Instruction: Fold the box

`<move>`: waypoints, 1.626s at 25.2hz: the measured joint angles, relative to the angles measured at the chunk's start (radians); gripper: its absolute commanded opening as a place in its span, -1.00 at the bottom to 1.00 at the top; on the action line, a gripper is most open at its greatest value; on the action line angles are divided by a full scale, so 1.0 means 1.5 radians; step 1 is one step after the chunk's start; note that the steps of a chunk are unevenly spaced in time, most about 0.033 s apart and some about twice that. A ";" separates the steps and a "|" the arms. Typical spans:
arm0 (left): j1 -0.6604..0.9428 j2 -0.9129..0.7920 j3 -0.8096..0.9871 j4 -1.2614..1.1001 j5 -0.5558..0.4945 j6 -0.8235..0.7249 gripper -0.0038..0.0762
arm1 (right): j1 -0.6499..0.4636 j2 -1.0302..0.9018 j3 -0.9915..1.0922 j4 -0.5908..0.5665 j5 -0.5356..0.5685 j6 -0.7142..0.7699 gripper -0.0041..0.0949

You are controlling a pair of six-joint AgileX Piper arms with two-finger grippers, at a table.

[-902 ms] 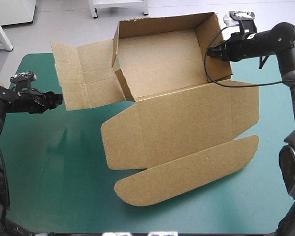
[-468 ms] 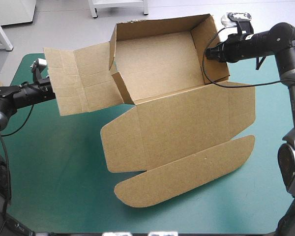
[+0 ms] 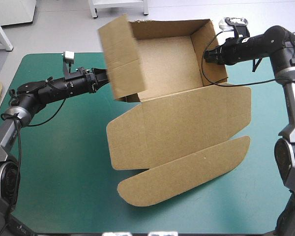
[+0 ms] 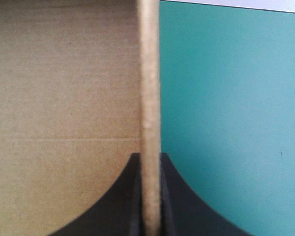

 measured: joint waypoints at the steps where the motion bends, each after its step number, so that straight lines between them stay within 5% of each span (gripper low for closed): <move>1: -0.006 0.000 -0.008 0.000 0.000 0.001 0.10 | -0.001 0.001 0.000 0.000 -0.001 0.000 -0.94; 17: -0.047 0.000 -0.186 0.073 0.011 -0.096 0.16 | -0.002 0.002 0.000 -0.038 -0.009 0.013 -0.94; 41: -0.222 0.012 -0.293 0.717 -0.168 -0.494 0.19 | 0.096 0.002 0.000 -0.246 -0.038 0.179 -0.93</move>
